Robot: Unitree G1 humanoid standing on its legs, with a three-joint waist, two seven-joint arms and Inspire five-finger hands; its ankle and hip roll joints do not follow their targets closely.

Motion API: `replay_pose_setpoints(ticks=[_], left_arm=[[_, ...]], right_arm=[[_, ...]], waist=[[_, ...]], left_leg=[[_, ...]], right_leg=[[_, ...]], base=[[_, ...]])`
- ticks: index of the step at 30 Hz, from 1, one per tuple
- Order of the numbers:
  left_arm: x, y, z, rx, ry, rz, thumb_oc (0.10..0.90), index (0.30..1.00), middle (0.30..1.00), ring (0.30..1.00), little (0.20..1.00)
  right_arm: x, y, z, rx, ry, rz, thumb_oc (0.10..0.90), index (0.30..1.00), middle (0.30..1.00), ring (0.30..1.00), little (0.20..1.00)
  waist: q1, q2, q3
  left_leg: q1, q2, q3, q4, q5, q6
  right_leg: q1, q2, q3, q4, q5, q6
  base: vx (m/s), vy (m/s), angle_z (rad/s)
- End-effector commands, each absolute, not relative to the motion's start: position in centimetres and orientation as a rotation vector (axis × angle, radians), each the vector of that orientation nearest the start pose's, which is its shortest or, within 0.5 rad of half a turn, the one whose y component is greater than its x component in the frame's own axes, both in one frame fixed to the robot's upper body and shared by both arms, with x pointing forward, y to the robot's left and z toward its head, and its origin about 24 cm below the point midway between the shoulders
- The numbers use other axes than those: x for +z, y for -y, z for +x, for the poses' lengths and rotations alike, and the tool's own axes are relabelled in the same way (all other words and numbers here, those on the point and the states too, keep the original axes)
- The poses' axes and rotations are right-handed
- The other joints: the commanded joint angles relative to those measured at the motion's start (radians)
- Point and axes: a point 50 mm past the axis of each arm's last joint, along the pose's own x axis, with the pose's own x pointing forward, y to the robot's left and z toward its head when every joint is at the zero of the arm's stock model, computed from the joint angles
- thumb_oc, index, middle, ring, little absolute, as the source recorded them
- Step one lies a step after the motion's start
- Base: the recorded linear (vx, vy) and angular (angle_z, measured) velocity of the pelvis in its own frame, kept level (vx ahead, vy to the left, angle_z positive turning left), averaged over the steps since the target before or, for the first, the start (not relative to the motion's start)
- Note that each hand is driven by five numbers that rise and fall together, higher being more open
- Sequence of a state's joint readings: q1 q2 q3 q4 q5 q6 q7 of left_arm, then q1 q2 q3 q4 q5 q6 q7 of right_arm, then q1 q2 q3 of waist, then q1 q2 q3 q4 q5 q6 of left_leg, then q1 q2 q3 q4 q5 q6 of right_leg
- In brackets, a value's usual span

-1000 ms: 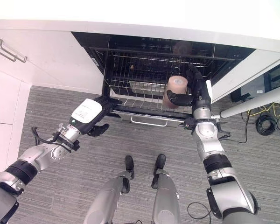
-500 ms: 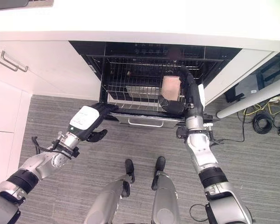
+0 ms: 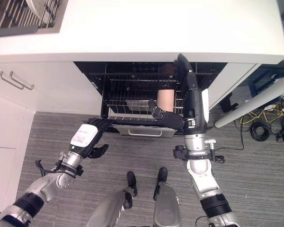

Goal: Place the dishes in the dishwasher.

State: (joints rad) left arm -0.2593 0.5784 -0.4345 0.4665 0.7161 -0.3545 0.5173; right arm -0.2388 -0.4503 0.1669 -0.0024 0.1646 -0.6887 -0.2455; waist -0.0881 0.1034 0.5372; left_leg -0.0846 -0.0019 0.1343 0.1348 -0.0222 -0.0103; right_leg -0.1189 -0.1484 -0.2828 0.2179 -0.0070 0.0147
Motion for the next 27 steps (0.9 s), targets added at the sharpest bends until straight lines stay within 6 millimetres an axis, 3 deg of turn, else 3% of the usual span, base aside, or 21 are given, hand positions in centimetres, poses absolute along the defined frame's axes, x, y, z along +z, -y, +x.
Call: replay_pose_setpoints(ticks=[1, 5, 8, 14, 15, 18, 22, 27], left_arm=[[3.2, -18.2, 26.7, -0.109, 0.498, 1.155, 0.8, 0.9, 0.9, 0.9, 0.9], [1.5, -19.0, 25.4, -0.039, 0.45, 1.098, 0.8, 0.9, 0.9, 0.9, 0.9], [1.4, -19.6, 24.9, 0.029, 0.443, 1.056, 0.8, 0.9, 0.9, 0.9, 0.9], [3.7, -22.1, 24.3, 0.31, 0.498, 0.816, 0.8, 0.9, 0.9, 0.9, 0.9], [4.5, -23.4, 24.2, 0.414, 0.482, 0.677, 0.8, 0.9, 0.9, 0.9, 0.9], [4.9, -25.3, 23.7, 0.563, 0.436, 0.543, 0.8, 0.9, 0.9, 0.9, 0.9], [2.8, -27.4, 22.6, 0.726, 0.258, 0.425, 0.8, 0.9, 0.9, 0.9, 0.9], [-1.4, -27.9, 21.2, 0.814, -0.021, 0.386, 0.8, 0.9, 0.9, 0.9, 0.9]], right_arm=[[20.4, 18.0, 24.3, 0.123, 1.144, -0.071, 0.8, 0.9, 0.9, 0.9, 0.9], [19.9, 17.9, 24.3, 0.155, 1.098, -0.055, 0.8, 0.9, 0.9, 0.9, 0.9], [19.2, 18.3, 24.4, 0.155, 1.042, -0.049, 0.8, 0.9, 0.9, 0.9, 0.9], [17.8, 19.5, 23.9, 0.09, 0.986, -0.116, 0.8, 0.9, 0.9, 0.9, 0.9], [17.3, 20.3, 23.8, 0.042, 0.961, -0.121, 0.8, 0.9, 0.9, 0.9, 0.9], [16.3, 21.6, 23.5, -0.061, 0.914, -0.104, 0.8, 0.9, 0.9, 0.9, 0.9], [15.0, 23.4, 22.9, -0.157, 0.849, -0.011, 0.8, 0.9, 0.9, 0.9, 0.9], [13.9, 24.6, 21.9, -0.246, 0.821, 0.158, 0.8, 0.9, 0.9, 0.9, 0.9]], waist=[[0.004, -0.01, -0.19], [0.022, -0.019, -0.249], [0.029, -0.026, -0.268], [0.047, -0.052, -0.289], [0.045, -0.06, -0.292], [0.034, -0.065, -0.306], [0.022, -0.075, -0.325], [0.015, -0.091, -0.326]], left_leg=[[-0.069, 0.156, 0.071, 0.165, -0.115, -0.074], [-0.04, 0.166, 0.071, 0.165, -0.118, -0.082], [-0.02, 0.163, 0.067, 0.165, -0.121, -0.085], [0.027, 0.135, 0.08, 0.165, -0.12, -0.069], [0.036, 0.16, 0.101, 0.165, -0.119, -0.072], [0.023, 0.218, 0.12, 0.165, -0.098, -0.087], [0.036, 0.211, 0.116, 0.165, -0.136, -0.076], [0.048, 0.132, 0.101, 0.165, -0.2, 0.004]], right_leg=[[0.021, -0.044, 0.046, 0.082, -0.166, 0.095], [0.062, -0.036, 0.032, 0.082, -0.187, 0.085], [0.093, -0.025, 0.032, 0.082, -0.206, 0.077], [0.118, -0.042, 0.025, 0.082, -0.204, 0.063], [0.132, -0.051, 0.016, 0.082, -0.204, 0.066], [0.141, -0.066, 0.002, 0.082, -0.196, 0.078], [0.152, -0.109, 0.0, 0.082, -0.187, 0.114], [0.162, -0.143, 0.018, 0.082, -0.121, 0.151]], base=[[0.03, -0.087, -0.06], [0.04, -0.102, -0.04], [0.04, -0.073, -0.01], [-0.03, 0.042, 0.05], [-0.04, 0.27, 0.33], [-0.01, 0.348, 0.52], [0.05, 0.33, 0.36], [0.05, 0.288, 0.22]])
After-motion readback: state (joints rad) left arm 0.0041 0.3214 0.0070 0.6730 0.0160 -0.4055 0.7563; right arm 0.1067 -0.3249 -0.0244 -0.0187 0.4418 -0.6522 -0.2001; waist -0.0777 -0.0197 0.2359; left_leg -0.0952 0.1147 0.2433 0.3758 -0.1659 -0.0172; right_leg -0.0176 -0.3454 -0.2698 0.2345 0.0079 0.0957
